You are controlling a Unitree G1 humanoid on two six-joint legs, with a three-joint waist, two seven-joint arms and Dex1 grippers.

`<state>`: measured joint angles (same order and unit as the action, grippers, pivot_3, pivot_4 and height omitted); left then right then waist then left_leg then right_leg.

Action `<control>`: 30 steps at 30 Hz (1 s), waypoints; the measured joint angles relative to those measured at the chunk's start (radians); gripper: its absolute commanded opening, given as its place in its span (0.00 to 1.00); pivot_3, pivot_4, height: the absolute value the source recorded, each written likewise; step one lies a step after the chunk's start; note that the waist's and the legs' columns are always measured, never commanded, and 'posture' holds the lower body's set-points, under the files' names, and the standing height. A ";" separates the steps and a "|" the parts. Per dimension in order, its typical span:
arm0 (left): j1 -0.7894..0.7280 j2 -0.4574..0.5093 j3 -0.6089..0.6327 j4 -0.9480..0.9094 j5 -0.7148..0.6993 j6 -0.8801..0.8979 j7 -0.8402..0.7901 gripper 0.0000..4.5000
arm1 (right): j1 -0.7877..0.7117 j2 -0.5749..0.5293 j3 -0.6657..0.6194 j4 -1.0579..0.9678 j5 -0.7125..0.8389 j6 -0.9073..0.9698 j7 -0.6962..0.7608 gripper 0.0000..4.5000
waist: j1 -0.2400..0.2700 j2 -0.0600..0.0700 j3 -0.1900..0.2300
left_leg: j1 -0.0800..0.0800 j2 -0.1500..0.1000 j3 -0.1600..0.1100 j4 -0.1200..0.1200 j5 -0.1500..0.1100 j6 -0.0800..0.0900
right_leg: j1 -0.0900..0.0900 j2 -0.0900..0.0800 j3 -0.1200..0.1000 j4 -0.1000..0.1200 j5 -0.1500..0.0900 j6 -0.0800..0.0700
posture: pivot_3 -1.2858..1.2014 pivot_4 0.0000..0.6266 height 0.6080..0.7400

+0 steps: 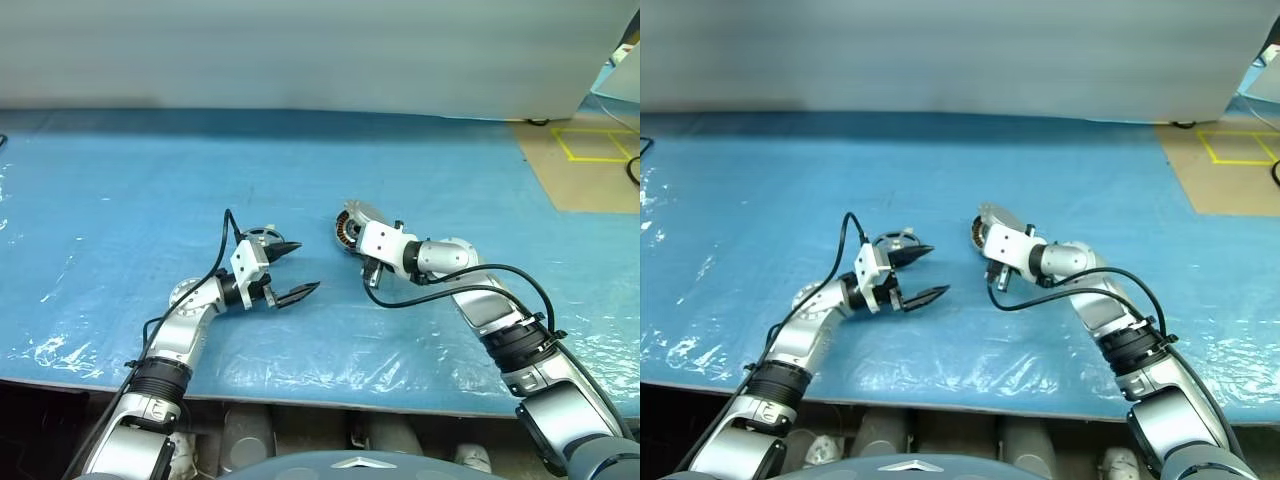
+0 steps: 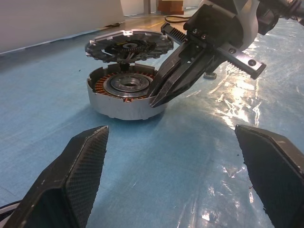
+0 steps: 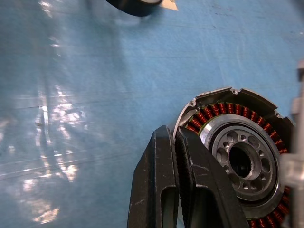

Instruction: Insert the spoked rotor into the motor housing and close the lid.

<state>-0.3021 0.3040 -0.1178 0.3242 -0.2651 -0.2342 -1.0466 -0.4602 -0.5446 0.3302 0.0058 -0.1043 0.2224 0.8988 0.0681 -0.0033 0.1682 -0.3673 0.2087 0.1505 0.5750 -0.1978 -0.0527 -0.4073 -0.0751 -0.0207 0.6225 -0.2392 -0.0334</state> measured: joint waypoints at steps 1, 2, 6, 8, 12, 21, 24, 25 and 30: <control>0.000 0.000 0.000 0.001 0.000 0.000 0.000 1.00 | 0.013 -0.012 0.001 -0.029 0.020 0.007 0.034 0.01 | 0.000 0.000 0.000 | 0.000 0.000 0.000 0.000 0.000 0.000 | 0.000 0.000 0.000 0.000 0.000 0.000 | 0.52 0.24 1.00; 0.000 -0.001 0.000 0.001 0.001 0.000 0.000 1.00 | 0.027 -0.027 0.003 -0.065 0.040 0.016 0.072 0.01 | 0.000 0.000 0.000 | 0.000 0.000 0.000 -0.001 0.000 0.001 | 0.000 0.000 0.000 0.000 0.000 0.000 | 0.52 0.24 1.00; 0.000 -0.002 -0.001 0.003 0.002 0.000 0.000 1.00 | 0.082 -0.084 0.017 -0.169 0.094 0.048 0.176 0.01 | 0.001 0.000 0.000 | 0.000 0.000 0.000 -0.002 0.002 0.003 | 0.000 0.000 -0.001 0.000 0.000 0.000 | 0.52 0.24 1.00; 0.000 -0.002 -0.001 0.003 0.002 0.000 0.000 1.00 | 0.101 -0.107 0.018 -0.191 0.104 0.053 0.202 0.01 | 0.001 0.000 0.000 | 0.000 0.000 0.000 -0.002 0.001 0.004 | 0.000 0.000 -0.001 0.000 0.000 0.000 | 0.52 0.24 1.00; 0.000 -0.003 -0.002 0.003 0.002 0.000 0.000 1.00 | 0.122 -0.141 0.019 -0.202 0.096 0.030 0.215 0.01 | 0.001 0.000 0.000 | 0.001 0.000 0.000 0.000 -0.002 0.003 | 0.000 0.000 0.000 0.000 0.000 0.000 | 0.52 0.24 1.00; 0.000 -0.003 -0.004 0.004 0.003 0.001 -0.001 1.00 | 0.121 -0.105 0.007 -0.172 0.111 0.017 0.177 0.51 | 0.000 0.000 0.000 | 0.001 0.000 0.000 0.001 -0.002 0.004 | 0.001 0.000 0.000 0.000 0.000 0.000 | 0.52 0.24 1.00; -0.001 -0.003 -0.004 0.004 0.003 0.002 -0.003 1.00 | 0.121 -0.082 -0.030 -0.180 0.172 0.048 0.172 0.51 | 0.000 0.000 0.000 | 0.001 0.000 0.000 0.001 -0.002 0.004 | 0.000 0.000 0.000 0.000 0.000 0.000 | 0.52 0.24 1.00; -0.001 -0.003 -0.004 0.005 0.003 0.002 -0.004 1.00 | 0.121 -0.081 -0.040 -0.184 0.186 0.054 0.172 0.51 | 0.000 0.000 0.000 | 0.000 0.000 0.000 0.001 -0.002 0.004 | 0.000 0.000 0.000 0.000 0.000 0.000 | 0.52 0.24 1.00; -0.009 -0.006 -0.006 0.017 0.004 0.002 -0.010 1.00 | 0.132 -0.080 -0.068 -0.222 0.257 0.100 0.173 0.51 | 0.001 0.000 0.000 | 0.000 0.000 0.000 0.001 -0.001 0.005 | 0.000 0.000 0.000 0.000 0.000 0.000 | 0.52 0.24 1.00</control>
<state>-0.3106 0.2976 -0.1234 0.3408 -0.2614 -0.2324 -1.0563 -0.3282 -0.6244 0.2621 -0.2161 0.1527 0.3228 1.0722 0.0689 -0.0033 0.1681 -0.3669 0.2091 0.1504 0.5755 -0.1989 -0.0477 -0.4069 -0.0751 -0.0209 0.6223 -0.2393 -0.0335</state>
